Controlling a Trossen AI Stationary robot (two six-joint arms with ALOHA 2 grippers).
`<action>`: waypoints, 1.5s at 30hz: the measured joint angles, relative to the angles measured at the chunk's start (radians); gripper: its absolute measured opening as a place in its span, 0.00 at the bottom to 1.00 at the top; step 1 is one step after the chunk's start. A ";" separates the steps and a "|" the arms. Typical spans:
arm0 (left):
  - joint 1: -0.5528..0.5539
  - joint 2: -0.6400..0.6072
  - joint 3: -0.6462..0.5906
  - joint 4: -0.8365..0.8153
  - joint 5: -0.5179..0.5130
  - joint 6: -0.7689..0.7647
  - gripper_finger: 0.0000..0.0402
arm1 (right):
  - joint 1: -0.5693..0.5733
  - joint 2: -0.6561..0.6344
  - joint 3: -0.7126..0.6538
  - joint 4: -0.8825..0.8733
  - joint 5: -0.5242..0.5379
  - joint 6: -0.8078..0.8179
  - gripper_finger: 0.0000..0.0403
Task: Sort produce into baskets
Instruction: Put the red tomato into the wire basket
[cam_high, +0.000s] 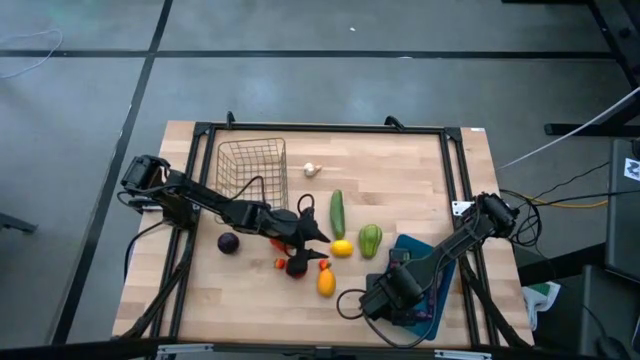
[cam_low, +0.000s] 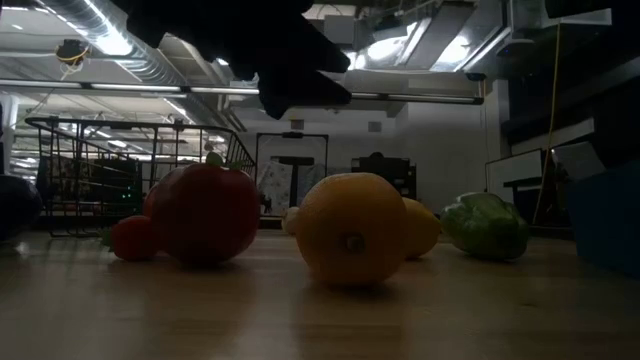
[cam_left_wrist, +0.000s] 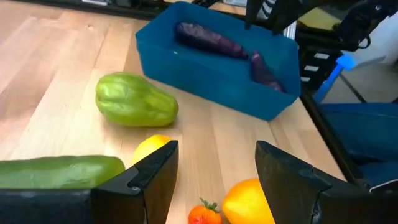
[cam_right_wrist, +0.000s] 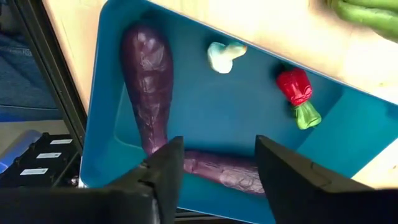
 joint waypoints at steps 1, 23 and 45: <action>0.000 0.000 0.000 -0.008 0.000 0.001 0.52 | 0.000 0.000 0.000 0.000 0.000 0.000 0.50; -0.003 0.000 0.000 0.016 -0.131 -0.087 0.63 | 0.000 0.000 0.000 0.001 0.000 0.000 0.54; -0.079 0.000 0.280 -0.648 -0.088 0.109 0.64 | 0.000 0.000 0.000 -0.002 -0.003 0.000 0.54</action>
